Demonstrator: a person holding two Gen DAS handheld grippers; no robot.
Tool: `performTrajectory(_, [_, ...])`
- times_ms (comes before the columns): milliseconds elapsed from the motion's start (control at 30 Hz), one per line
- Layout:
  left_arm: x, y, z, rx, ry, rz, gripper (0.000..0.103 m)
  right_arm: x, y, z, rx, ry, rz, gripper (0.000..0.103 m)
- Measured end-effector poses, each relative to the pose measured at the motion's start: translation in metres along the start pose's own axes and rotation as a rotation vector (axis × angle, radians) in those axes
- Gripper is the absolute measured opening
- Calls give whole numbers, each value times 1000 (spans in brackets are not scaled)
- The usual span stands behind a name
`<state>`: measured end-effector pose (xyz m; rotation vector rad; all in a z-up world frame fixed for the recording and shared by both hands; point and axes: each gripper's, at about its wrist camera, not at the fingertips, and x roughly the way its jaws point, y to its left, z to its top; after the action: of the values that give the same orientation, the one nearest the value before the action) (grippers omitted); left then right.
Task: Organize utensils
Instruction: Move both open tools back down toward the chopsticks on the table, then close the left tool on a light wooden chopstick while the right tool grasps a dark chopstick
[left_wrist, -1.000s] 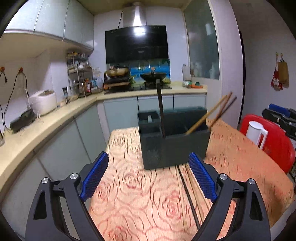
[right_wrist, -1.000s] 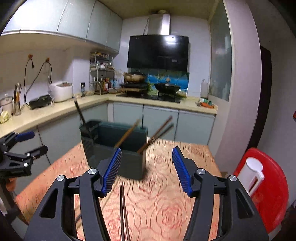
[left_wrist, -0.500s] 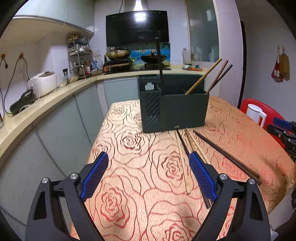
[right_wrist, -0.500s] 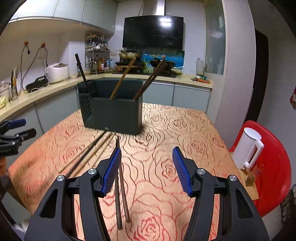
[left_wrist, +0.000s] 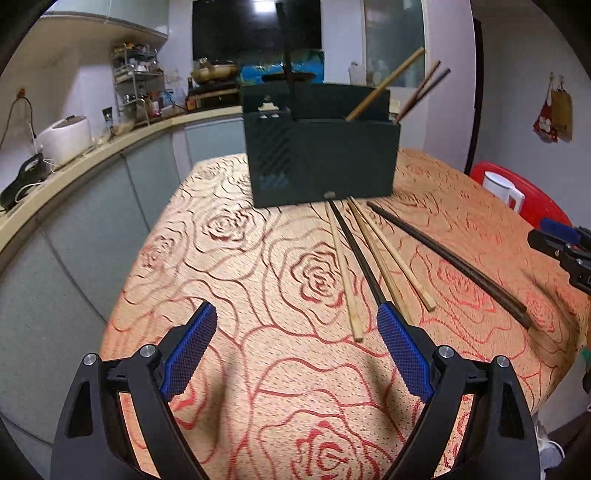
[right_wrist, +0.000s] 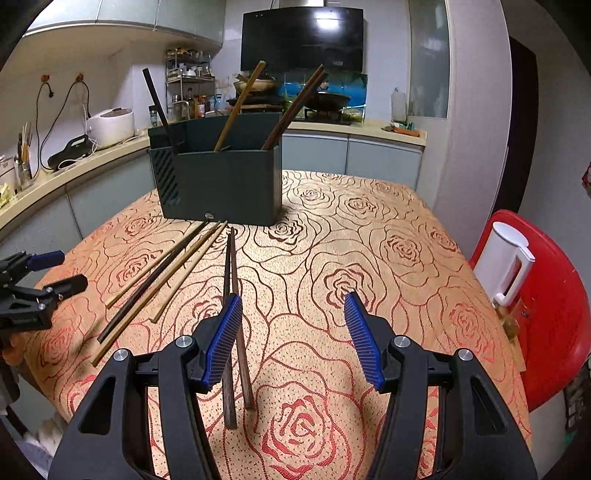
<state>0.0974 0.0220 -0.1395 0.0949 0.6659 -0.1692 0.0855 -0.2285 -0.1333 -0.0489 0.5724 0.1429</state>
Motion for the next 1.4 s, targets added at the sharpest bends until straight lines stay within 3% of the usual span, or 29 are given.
performTrajectory(133, [7, -9, -3, 26, 19, -25, 84, 4, -3, -2, 15, 13, 0, 56])
performTrajectory(333, [22, -15, -4, 46, 69, -48, 53, 8, -6, -4, 25, 29, 3, 56])
performTrajectory(567, [33, -18, -1, 36, 112, -117, 45, 9, -9, -5, 32, 36, 5, 56])
performTrajectory(633, [38, -19, -1, 38, 135, -121, 34, 9, -9, -5, 30, 39, 5, 56])
performTrajectory(933, [40, -12, -1, 27, 130, -97, 12, 8, -12, -5, 29, 63, 26, 45])
performTrajectory(1167, [40, -7, -2, -13, 125, -112, 9, 6, -14, -18, 11, 110, 69, 34])
performTrajectory(1400, [39, -8, -2, -5, 122, -107, 9, 3, -3, -26, -43, 128, 141, 31])
